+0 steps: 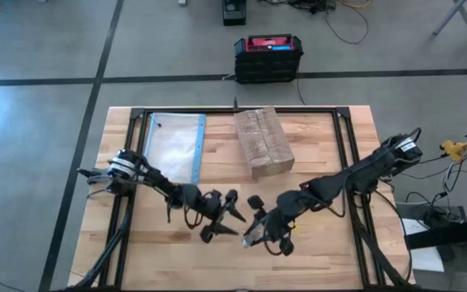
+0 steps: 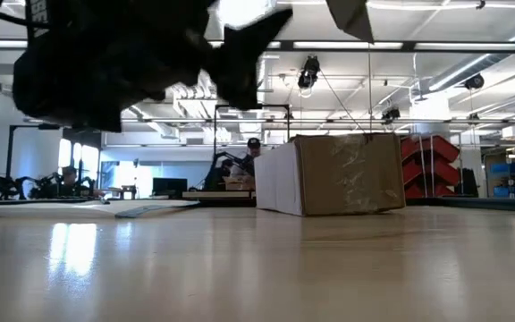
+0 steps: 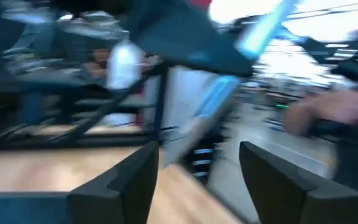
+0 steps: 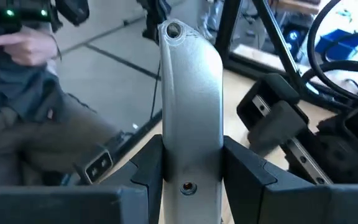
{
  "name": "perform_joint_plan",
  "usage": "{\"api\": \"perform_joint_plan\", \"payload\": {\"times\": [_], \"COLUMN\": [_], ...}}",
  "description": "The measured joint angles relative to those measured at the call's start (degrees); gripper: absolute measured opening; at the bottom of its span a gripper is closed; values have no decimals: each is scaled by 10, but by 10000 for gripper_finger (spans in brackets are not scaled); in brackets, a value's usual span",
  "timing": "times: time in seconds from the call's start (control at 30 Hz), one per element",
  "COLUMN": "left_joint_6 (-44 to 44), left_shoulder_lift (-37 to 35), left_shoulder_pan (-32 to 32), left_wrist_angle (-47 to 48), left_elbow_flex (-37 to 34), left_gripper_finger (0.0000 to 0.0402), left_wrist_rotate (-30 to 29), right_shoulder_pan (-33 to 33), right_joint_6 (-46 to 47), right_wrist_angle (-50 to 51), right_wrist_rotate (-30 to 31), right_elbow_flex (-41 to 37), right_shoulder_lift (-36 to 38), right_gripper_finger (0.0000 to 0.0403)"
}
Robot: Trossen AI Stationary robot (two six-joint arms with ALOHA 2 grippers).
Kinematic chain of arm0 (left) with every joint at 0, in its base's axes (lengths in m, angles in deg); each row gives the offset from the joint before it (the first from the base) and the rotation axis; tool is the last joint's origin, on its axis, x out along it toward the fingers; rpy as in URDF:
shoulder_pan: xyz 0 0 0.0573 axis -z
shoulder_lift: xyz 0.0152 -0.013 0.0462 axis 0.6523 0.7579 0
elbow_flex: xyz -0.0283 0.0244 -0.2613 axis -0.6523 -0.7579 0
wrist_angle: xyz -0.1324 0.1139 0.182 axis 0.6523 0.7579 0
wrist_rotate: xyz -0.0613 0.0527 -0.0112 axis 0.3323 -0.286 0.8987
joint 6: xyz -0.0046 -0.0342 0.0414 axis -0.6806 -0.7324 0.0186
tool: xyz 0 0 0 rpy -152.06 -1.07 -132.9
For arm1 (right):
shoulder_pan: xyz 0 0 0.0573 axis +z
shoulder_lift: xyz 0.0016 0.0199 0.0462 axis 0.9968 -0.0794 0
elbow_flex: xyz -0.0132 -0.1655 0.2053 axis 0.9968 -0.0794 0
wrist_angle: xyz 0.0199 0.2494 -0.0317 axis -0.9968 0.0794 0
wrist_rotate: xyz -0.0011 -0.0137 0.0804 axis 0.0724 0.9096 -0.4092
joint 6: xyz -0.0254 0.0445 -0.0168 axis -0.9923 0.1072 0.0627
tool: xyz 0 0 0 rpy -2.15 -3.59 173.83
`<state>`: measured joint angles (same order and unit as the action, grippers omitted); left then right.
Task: Pack items into zip bag
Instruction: Open the brown box using the silver cutter blade
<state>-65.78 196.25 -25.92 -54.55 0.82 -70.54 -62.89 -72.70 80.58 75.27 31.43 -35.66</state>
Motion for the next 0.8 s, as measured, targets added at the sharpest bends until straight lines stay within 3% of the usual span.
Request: {"api": "perform_joint_plan", "payload": {"times": [0.07,0.33,0.5,0.63,0.8], "left_joint_6": [19,80,98,97,98], "left_shoulder_lift": [-8,-9,-9,-11,-19], "left_shoulder_pan": [-3,-4,-4,-3,-2], "left_wrist_angle": [-1,76,152,149,138], "left_elbow_flex": [11,77,112,115,116], "left_gripper_finger": [228,248,237,218,193], "left_wrist_rotate": [31,46,59,104,106], "right_shoulder_pan": [-3,-18,-19,-18,-17], "right_joint_6": [-6,-38,-50,-41,-37], "right_wrist_angle": [-23,-89,-107,-105,-105], "right_wrist_rotate": [-16,-30,-34,-31,-35], "right_elbow_flex": [0,0,0,0,0], "right_shoulder_lift": [0,-13,-16,-16,-16], "right_gripper_finger": [107,107,107,107,107]}}
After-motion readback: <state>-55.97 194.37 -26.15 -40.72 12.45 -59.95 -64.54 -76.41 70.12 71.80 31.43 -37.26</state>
